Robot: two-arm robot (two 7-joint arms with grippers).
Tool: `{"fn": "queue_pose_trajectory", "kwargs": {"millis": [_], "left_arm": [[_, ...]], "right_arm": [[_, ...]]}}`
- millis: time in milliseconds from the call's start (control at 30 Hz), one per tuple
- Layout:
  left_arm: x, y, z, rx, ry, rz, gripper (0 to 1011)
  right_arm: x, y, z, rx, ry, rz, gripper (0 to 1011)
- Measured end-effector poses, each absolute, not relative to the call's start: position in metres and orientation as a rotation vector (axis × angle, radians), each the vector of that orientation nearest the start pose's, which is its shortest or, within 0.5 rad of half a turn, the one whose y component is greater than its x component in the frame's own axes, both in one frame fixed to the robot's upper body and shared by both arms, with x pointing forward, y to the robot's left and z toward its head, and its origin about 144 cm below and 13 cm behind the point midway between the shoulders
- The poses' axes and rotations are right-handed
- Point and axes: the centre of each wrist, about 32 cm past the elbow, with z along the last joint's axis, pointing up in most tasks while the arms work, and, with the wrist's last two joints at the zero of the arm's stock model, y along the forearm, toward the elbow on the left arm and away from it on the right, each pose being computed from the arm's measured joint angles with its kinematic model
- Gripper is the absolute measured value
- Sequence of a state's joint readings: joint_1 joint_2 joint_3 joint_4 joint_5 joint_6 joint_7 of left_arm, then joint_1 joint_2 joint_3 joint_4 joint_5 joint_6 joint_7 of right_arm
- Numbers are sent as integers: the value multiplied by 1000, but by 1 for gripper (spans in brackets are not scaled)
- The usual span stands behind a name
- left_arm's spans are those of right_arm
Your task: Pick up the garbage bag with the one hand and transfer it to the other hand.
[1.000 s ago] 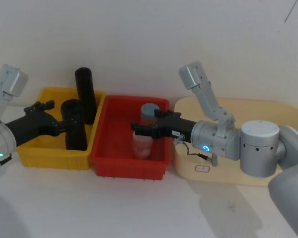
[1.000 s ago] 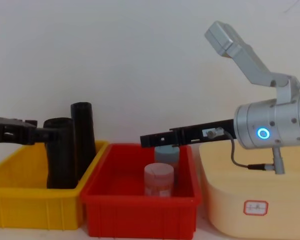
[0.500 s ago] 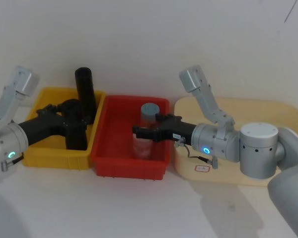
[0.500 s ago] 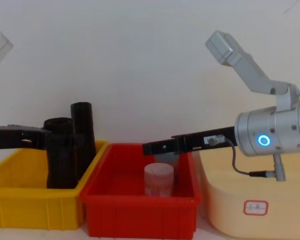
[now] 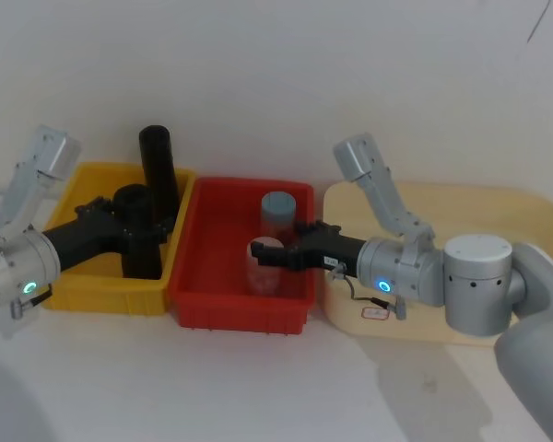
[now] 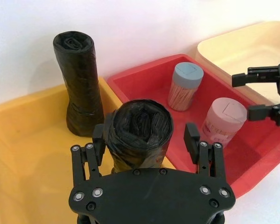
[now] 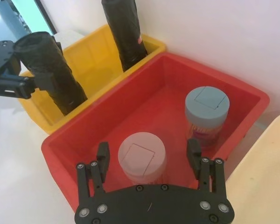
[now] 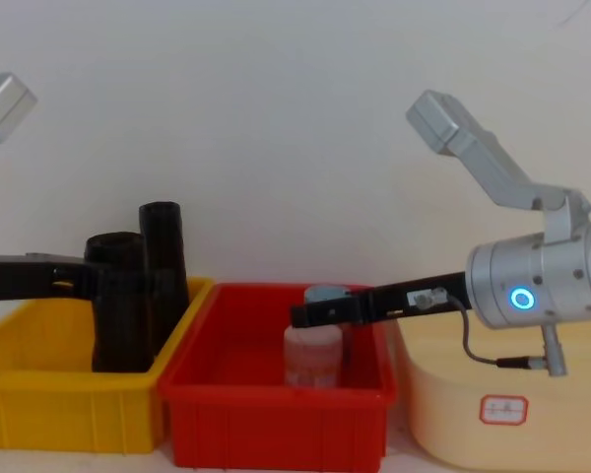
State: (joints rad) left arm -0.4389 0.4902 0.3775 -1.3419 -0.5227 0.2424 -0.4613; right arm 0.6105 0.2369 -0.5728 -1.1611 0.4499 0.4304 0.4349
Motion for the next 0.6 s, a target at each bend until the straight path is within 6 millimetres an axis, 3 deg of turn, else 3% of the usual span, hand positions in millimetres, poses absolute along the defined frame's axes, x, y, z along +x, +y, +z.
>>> {"fn": "queue_pose_trajectory", "kwargs": {"millis": [600], "left_arm": [[563,296,1218,164,108,907,1001]], "right_arm": [[602,-165,1201,-341,274,-714,1000]]}}
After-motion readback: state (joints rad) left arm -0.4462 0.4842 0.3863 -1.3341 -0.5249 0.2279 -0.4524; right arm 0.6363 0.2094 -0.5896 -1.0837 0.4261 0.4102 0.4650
